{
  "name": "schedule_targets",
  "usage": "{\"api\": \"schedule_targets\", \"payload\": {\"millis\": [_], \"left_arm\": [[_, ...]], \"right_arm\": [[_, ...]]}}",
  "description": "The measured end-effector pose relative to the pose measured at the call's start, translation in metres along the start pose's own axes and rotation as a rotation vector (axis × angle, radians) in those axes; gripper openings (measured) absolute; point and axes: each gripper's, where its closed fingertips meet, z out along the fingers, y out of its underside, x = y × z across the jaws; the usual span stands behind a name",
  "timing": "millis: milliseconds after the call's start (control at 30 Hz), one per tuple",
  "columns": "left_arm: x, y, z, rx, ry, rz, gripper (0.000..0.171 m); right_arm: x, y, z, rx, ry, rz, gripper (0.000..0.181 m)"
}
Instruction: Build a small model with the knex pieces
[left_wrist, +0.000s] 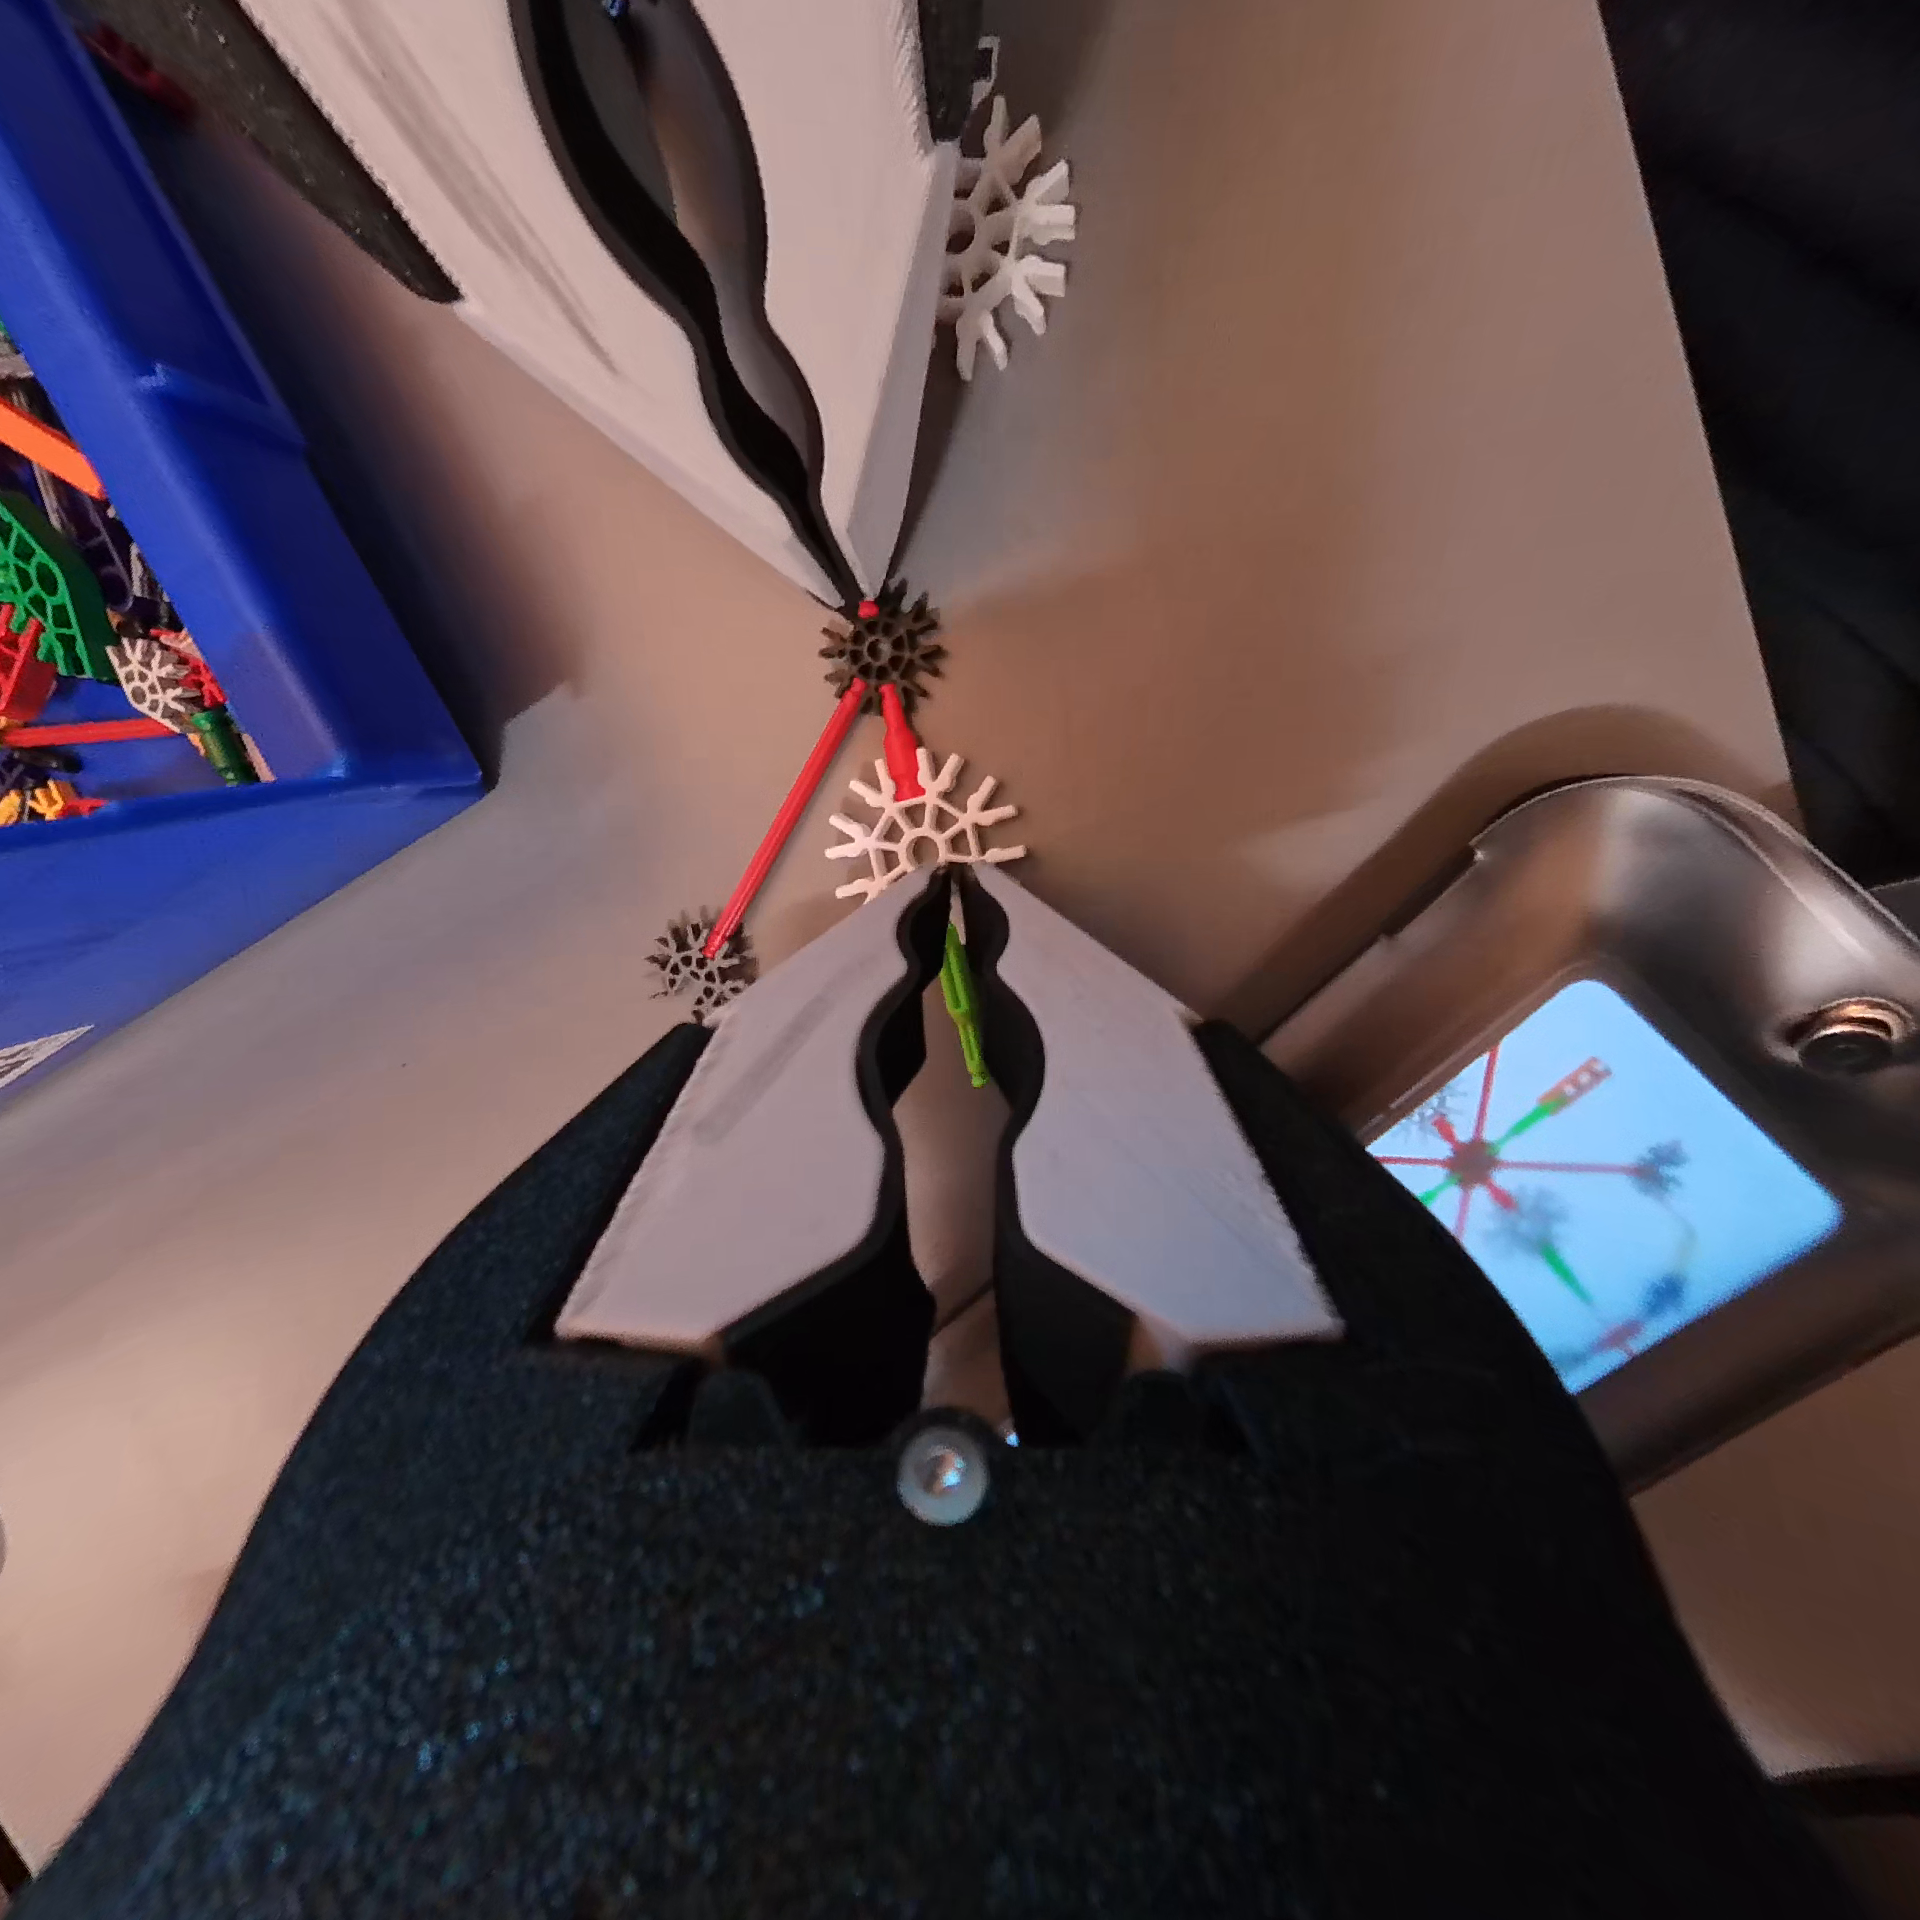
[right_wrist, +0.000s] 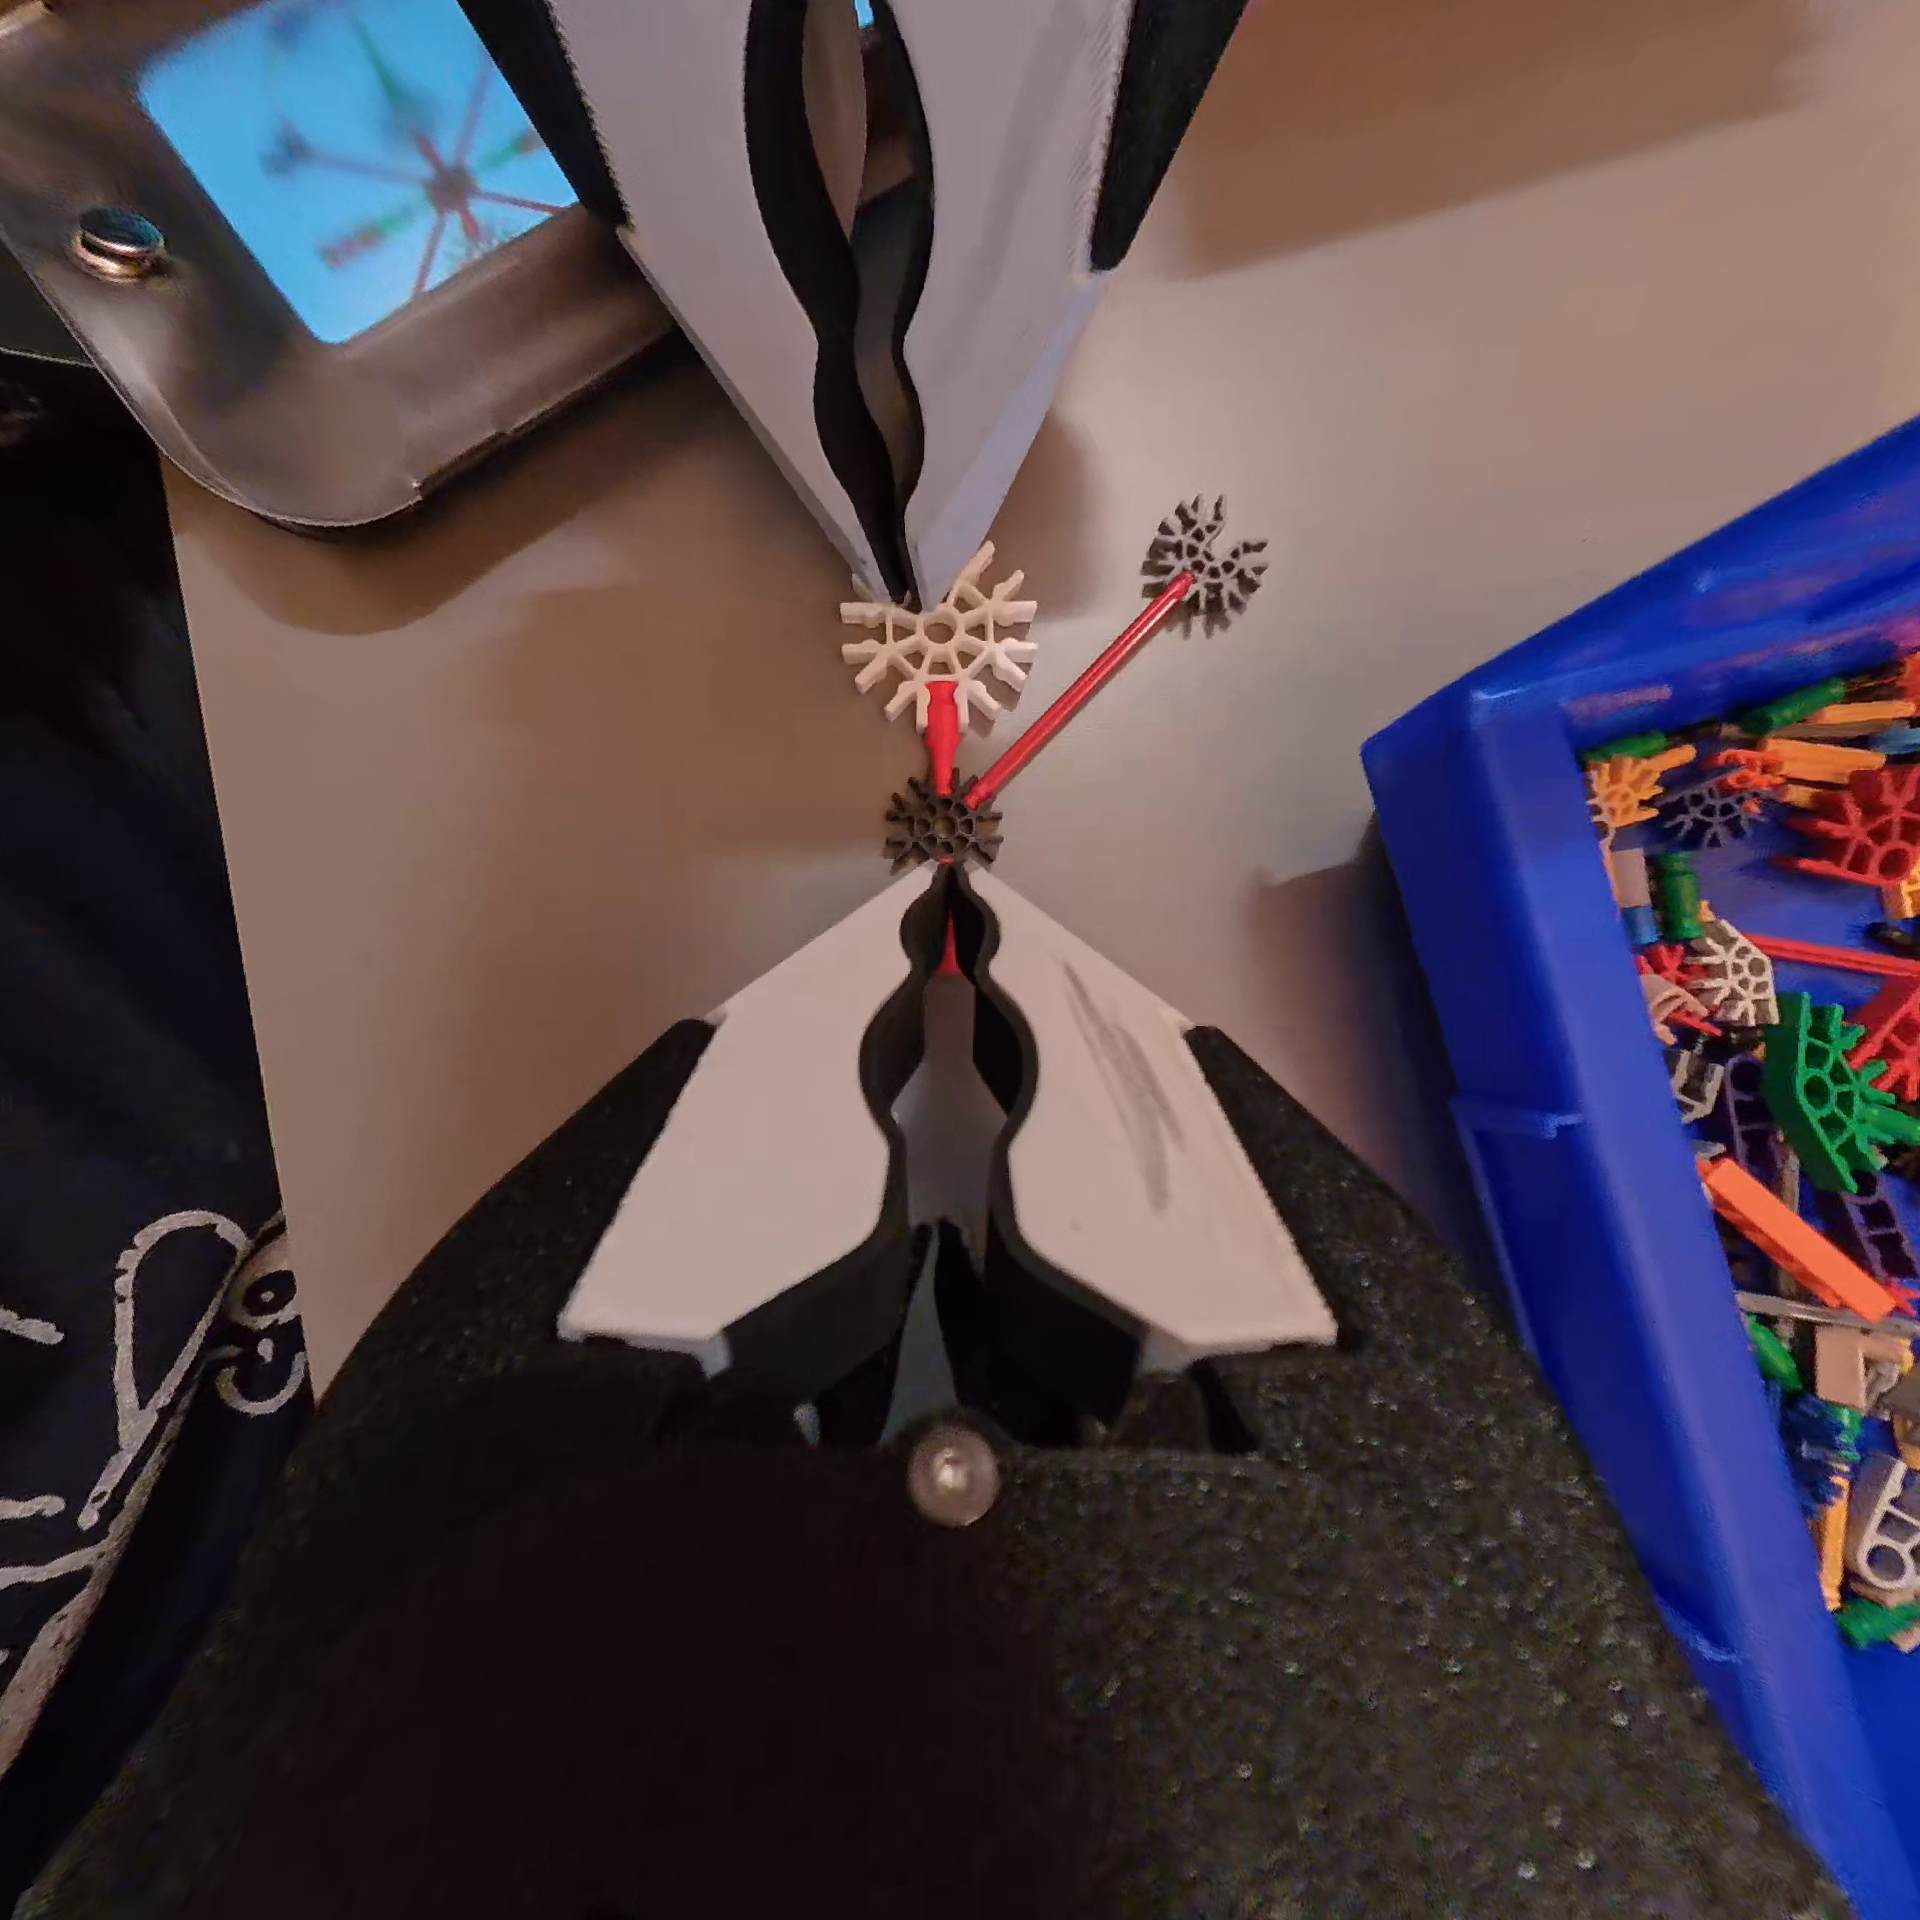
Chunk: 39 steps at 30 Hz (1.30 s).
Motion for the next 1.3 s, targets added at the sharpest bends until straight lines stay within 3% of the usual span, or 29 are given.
{"api": "schedule_targets", "payload": {"millis": [267, 667, 800, 900, 1033, 1200, 1300], "left_arm": [[0.0, 0.0, 0.0, 0.002, 0.001, 0.0, 0.001], [0.003, -0.001, 0.0, -0.005, 0.023, 0.002, 0.001], [0.005, -0.002, 0.001, 0.002, 0.011, 0.007, 0.001], [0.008, -0.004, 0.001, 0.007, 0.007, 0.007, 0.001], [0.003, -0.005, -0.003, 0.023, -0.021, 0.005, 0.001], [-0.006, -0.012, -0.019, 0.083, -0.055, -0.032, 0.005], [-0.005, -0.011, -0.019, 0.077, -0.049, -0.045, 0.009]], "right_arm": [[-0.002, 0.002, 0.0, -0.063, -0.048, 0.033, 0.0], [-0.002, 0.002, 0.002, -0.29, -0.15, -0.035, 0.0], [0.003, 0.002, 0.0, -0.292, -0.071, -0.036, 0.0], [-0.002, -0.004, -0.02, -0.186, -0.07, -0.007, 0.014], [-0.013, 0.004, -0.04, -0.15, -0.059, -0.019, 0.026], [-0.03, 0.033, -0.031, -0.193, -0.033, -0.047, 0.051], [-0.031, 0.035, -0.026, -0.163, -0.026, -0.028, 0.052]]}}
